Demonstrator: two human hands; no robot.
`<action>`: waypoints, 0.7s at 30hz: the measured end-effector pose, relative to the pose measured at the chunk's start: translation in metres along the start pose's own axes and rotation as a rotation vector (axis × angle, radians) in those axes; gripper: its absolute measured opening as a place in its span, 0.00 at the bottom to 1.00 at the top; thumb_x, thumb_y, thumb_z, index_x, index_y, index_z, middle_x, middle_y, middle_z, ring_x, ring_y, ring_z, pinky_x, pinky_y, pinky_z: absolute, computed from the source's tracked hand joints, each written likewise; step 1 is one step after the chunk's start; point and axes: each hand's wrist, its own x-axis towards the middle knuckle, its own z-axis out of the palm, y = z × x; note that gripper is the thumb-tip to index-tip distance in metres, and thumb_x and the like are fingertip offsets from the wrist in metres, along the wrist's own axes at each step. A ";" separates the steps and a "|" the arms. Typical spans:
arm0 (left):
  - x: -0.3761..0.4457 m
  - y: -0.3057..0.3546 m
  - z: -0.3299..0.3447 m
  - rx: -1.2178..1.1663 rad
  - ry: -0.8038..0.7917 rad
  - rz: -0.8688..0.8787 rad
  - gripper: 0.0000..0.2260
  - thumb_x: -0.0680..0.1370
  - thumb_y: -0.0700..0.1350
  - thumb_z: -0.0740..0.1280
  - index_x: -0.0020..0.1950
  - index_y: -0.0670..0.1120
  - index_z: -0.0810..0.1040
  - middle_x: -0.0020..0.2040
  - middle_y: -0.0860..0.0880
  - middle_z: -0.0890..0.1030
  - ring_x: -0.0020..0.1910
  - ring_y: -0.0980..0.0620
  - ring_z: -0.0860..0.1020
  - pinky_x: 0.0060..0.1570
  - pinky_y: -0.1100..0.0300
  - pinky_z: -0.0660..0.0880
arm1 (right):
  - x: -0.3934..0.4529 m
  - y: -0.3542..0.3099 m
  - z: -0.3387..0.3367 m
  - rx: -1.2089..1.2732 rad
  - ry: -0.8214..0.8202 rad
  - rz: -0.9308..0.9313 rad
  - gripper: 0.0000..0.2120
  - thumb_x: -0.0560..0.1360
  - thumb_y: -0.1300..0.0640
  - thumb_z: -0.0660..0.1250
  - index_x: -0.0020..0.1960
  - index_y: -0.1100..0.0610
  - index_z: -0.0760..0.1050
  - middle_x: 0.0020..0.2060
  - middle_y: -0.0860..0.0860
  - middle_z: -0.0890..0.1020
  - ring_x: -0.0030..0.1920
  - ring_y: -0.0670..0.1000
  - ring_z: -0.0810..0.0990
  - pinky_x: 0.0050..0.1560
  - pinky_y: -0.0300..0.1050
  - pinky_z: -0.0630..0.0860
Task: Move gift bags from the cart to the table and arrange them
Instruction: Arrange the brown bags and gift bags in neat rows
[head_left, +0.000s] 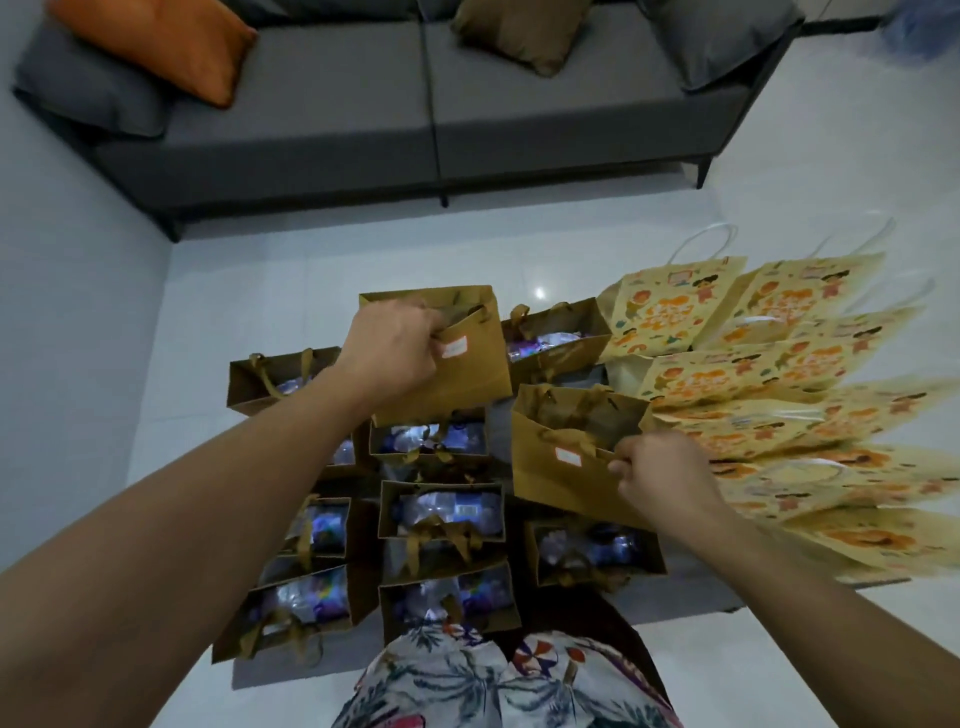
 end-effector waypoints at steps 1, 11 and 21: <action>-0.003 -0.003 -0.001 -0.006 -0.001 -0.008 0.07 0.78 0.44 0.65 0.52 0.48 0.82 0.44 0.50 0.78 0.43 0.48 0.77 0.43 0.51 0.78 | 0.010 -0.002 0.003 -0.004 -0.025 0.004 0.10 0.81 0.50 0.62 0.49 0.50 0.81 0.40 0.48 0.80 0.45 0.50 0.76 0.42 0.43 0.67; -0.019 -0.015 0.022 -0.016 0.047 -0.072 0.06 0.77 0.44 0.67 0.48 0.45 0.84 0.45 0.48 0.82 0.40 0.46 0.79 0.40 0.50 0.78 | 0.094 0.003 0.047 0.066 -0.187 -0.083 0.06 0.80 0.57 0.66 0.54 0.51 0.80 0.47 0.49 0.82 0.49 0.49 0.81 0.52 0.45 0.79; -0.027 0.001 0.044 -0.033 0.114 0.012 0.04 0.74 0.42 0.71 0.44 0.44 0.85 0.41 0.49 0.83 0.36 0.47 0.79 0.37 0.55 0.74 | 0.123 0.035 0.105 -0.055 -0.291 0.035 0.06 0.79 0.60 0.65 0.53 0.56 0.80 0.46 0.54 0.82 0.48 0.55 0.83 0.49 0.49 0.81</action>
